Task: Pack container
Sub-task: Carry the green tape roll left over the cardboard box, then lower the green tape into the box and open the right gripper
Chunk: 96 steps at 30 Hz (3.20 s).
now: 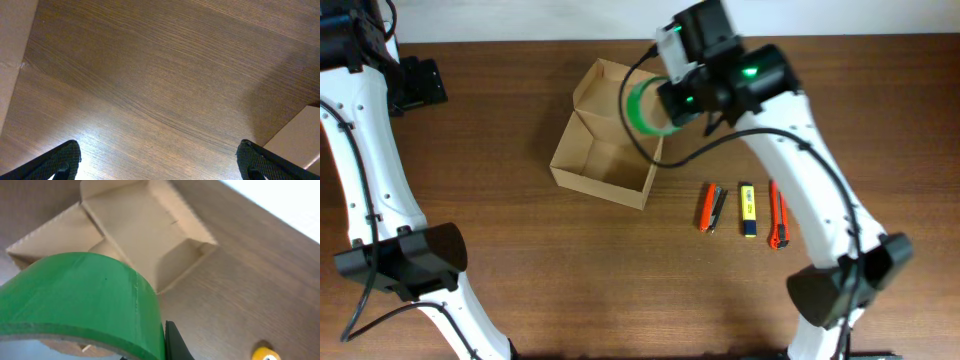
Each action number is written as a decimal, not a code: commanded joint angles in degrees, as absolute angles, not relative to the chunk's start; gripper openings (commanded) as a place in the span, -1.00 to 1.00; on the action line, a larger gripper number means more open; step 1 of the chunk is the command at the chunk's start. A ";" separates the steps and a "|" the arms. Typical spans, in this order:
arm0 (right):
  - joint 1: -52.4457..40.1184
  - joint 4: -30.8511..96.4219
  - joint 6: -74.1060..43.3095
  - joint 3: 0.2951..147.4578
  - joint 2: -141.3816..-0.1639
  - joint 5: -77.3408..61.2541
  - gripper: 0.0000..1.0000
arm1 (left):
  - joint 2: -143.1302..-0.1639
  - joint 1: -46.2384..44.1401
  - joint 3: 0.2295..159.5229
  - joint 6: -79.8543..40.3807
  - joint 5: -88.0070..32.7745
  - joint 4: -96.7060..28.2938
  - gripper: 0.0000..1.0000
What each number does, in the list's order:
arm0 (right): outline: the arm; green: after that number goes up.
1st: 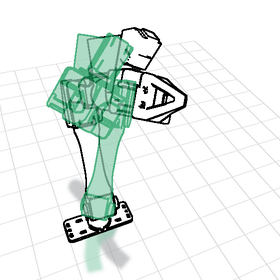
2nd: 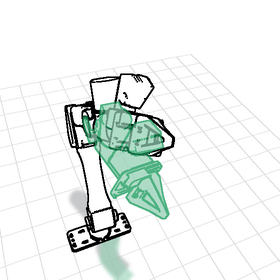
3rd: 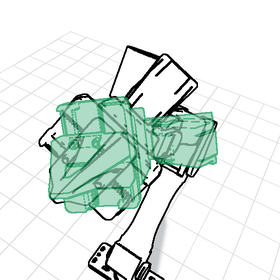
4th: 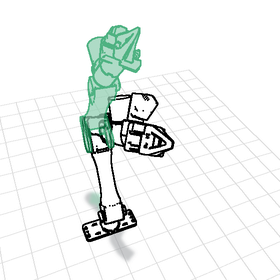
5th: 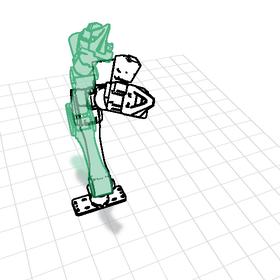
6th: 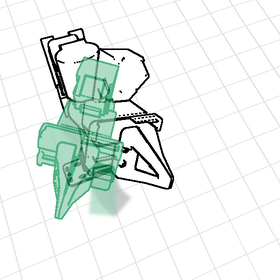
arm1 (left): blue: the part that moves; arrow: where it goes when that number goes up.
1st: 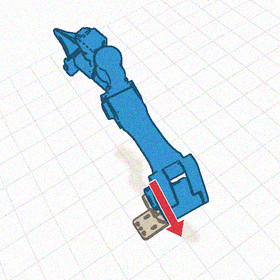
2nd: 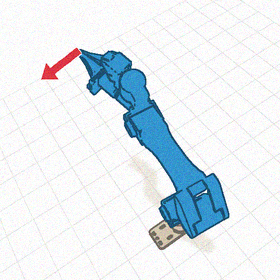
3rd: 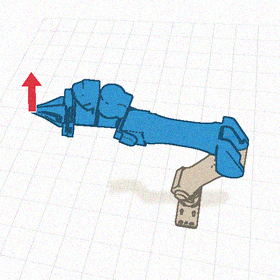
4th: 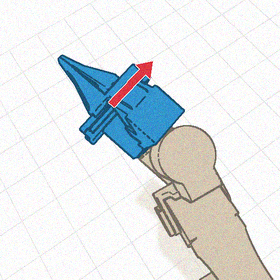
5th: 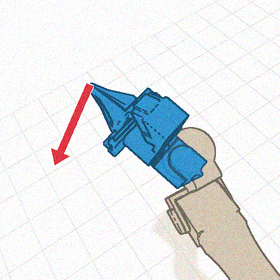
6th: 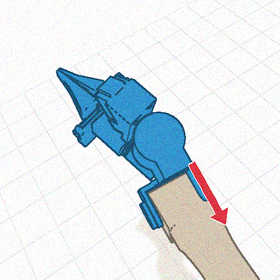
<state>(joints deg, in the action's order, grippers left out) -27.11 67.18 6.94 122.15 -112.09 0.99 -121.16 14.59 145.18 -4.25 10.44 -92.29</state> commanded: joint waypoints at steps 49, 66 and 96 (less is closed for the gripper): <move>-32.49 64.51 9.69 122.91 -133.84 3.53 -0.93 | -120.09 14.79 145.86 -3.57 9.85 -92.18 0.99; -32.05 63.31 9.69 118.32 -135.39 4.16 -0.93 | -120.09 14.79 145.86 -3.55 9.85 -92.18 0.99; -31.73 62.78 9.69 117.27 -133.49 6.79 -0.16 | -120.09 14.79 145.86 -3.57 9.85 -92.18 0.99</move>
